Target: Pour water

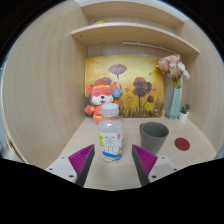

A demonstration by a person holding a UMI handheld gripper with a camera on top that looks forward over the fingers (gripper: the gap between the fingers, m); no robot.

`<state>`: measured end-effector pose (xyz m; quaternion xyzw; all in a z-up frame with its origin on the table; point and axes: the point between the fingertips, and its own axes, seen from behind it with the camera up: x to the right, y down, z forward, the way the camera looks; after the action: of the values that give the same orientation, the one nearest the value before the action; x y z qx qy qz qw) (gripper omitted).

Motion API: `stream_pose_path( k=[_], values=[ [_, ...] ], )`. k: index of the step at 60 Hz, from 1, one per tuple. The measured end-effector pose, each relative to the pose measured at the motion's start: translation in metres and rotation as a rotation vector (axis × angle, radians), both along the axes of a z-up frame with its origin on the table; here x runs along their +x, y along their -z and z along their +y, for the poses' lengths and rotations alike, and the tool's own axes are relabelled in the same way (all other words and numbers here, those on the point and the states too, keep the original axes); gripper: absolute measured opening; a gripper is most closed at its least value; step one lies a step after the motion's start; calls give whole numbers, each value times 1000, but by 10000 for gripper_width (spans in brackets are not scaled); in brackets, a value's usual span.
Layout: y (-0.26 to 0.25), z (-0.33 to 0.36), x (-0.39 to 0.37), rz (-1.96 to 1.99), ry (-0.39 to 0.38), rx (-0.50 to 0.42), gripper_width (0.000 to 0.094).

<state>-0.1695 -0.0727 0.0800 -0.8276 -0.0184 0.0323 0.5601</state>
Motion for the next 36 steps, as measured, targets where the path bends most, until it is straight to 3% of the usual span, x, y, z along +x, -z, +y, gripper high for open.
stream_pose_path(
  k=[17, 23, 36],
  values=[
    [10, 71, -7, -50, 1, 55, 747],
    [4, 87, -13, -61, -7, 138, 584],
    [1, 96, -17, 1, 0, 211, 436]
  ],
)
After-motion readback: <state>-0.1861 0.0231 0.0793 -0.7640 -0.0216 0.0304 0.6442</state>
